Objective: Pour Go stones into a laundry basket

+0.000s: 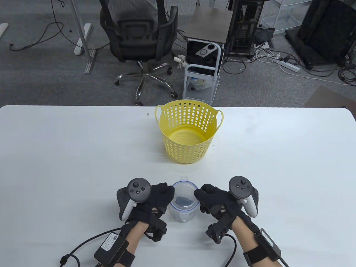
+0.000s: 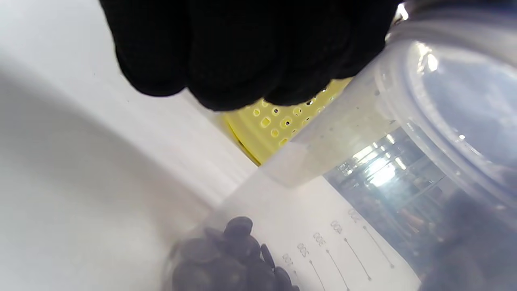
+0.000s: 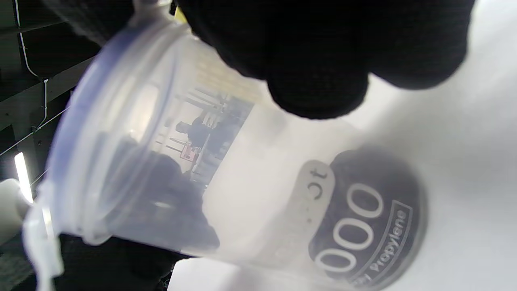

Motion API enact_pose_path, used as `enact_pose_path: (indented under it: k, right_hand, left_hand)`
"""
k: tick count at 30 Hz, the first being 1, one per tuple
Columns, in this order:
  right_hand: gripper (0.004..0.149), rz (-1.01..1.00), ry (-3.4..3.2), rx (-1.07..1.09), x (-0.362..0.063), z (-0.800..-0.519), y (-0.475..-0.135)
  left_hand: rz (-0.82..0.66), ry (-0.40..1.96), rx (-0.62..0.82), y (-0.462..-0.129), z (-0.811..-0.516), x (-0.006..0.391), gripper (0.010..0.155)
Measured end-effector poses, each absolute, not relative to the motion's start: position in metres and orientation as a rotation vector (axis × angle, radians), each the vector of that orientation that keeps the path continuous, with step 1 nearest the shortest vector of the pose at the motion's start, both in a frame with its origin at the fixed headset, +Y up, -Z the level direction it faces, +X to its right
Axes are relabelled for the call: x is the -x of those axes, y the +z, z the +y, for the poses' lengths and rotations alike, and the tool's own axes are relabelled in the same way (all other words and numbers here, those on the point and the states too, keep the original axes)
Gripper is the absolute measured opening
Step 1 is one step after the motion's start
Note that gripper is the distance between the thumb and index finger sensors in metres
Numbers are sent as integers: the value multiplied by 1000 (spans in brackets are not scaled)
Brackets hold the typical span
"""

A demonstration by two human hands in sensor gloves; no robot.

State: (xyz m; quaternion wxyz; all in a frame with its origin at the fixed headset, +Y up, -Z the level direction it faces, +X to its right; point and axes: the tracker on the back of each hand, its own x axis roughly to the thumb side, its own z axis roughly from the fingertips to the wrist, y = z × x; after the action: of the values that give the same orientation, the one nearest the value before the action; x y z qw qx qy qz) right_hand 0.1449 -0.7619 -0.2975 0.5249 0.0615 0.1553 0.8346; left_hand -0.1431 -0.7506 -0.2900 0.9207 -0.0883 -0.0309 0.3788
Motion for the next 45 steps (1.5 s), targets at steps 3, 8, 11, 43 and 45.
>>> enact_pose_path:
  k: [3, 8, 11, 43, 45]
  right_hand:
    - [47, 345, 2029, -144, -145, -761, -296]
    - [66, 255, 2098, -155, -145, -757, -294]
    - [83, 113, 2178, -195, -140, -749, -289]
    - [92, -314, 2556, -662, -76, -720, -246]
    - [91, -320, 2524, -644, -80, -717, -247]
  left_hand:
    - [-67, 803, 181, -290, -753, 144, 54]
    - [-82, 793, 147, -289, -750, 153, 64]
    - [-76, 790, 96, -288, -743, 156, 68]
    - [-20, 805, 86, -290, -743, 168, 75]
    - [-18, 809, 87, -290, -743, 168, 75]
